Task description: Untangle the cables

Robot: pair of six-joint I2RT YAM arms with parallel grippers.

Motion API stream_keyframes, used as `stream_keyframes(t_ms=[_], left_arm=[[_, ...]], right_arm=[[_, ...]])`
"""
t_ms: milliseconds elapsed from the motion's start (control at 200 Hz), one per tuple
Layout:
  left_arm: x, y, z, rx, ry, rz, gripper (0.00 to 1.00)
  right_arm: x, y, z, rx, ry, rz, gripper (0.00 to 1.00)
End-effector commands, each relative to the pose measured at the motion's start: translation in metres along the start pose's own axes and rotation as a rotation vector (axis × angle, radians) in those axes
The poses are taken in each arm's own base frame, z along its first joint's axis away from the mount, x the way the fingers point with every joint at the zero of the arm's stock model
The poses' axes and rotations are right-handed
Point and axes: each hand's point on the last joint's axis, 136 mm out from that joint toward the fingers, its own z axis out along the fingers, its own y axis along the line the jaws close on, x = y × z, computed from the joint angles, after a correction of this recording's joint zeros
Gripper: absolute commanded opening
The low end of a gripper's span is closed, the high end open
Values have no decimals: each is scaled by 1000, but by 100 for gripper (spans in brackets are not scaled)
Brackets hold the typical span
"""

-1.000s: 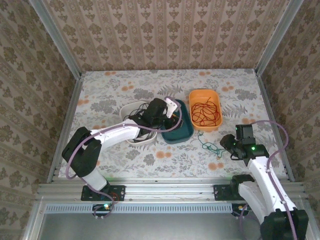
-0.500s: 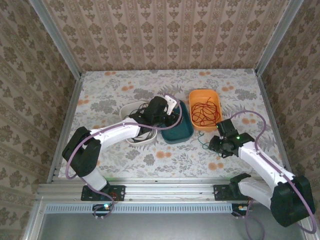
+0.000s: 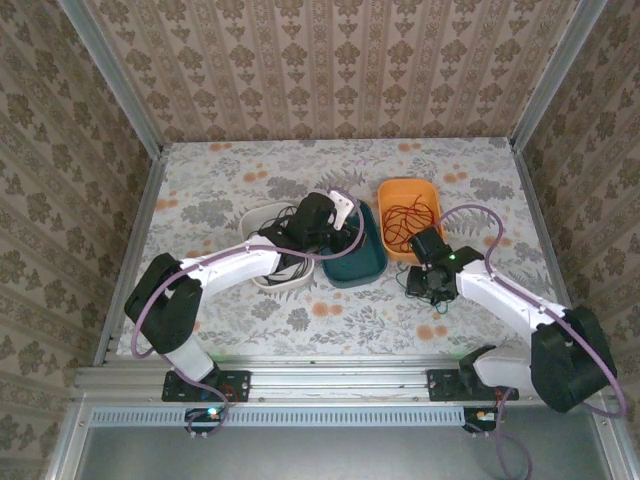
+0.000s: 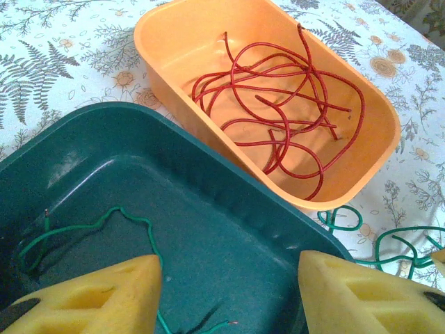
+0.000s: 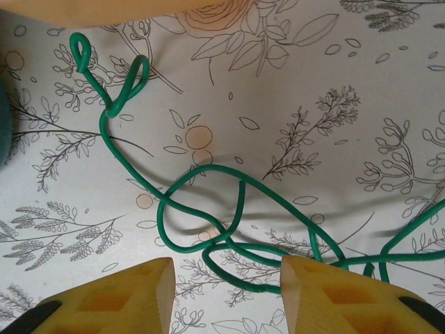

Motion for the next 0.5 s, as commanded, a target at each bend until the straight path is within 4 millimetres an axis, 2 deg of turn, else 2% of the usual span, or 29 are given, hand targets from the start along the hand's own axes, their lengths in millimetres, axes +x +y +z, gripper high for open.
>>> stream_keyframes(t_ms=[0,75,205,290,335,445,495], left_arm=[[-1,0,1,-2,9,-20,55],[0,0,0,1,11,-21,55],[0,0,1,1,11,-24,54],[-3,-1,0,7,5,-23,54],[-5,-2,1,11,3,-21,54],[-8,-4,-1,14,-2,-14,54],[-10,-4,-2,20,-4,-11,54]], right_arm=[[7,1,2,26,68,-89,46],[14,5,6,25,114,-123,45],[24,-1,14,75,176,-154,44],[25,-2,16,86,191,-156,40],[23,-2,17,97,189,-155,34],[18,-3,15,106,166,-153,9],[14,0,12,91,147,-157,2]])
